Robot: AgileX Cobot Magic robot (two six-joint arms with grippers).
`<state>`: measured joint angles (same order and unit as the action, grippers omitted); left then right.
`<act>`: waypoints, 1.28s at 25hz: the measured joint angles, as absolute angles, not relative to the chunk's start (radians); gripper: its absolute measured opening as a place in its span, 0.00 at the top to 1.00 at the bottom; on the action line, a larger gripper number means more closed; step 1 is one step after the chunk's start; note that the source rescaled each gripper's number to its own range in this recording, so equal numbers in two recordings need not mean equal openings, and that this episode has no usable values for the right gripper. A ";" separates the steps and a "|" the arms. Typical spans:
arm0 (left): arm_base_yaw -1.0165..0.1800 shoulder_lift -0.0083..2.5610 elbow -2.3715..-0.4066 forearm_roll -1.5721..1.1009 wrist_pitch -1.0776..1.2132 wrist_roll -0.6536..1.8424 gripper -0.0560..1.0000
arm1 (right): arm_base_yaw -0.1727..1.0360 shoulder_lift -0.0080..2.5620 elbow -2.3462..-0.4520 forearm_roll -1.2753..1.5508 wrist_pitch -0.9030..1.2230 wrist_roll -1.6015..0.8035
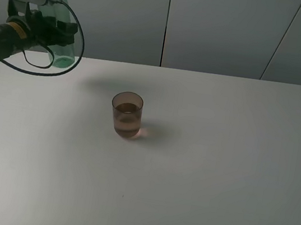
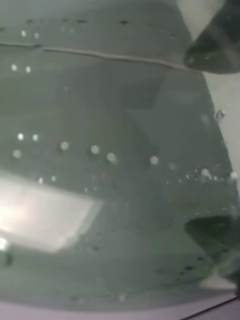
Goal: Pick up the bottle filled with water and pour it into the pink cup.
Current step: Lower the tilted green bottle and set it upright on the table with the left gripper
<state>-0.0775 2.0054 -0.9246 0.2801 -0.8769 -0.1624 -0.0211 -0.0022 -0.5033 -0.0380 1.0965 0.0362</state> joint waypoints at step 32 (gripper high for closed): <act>-0.031 2.022 -0.740 0.094 -1.008 -0.034 0.95 | -0.021 -0.002 -0.503 -0.038 1.096 0.038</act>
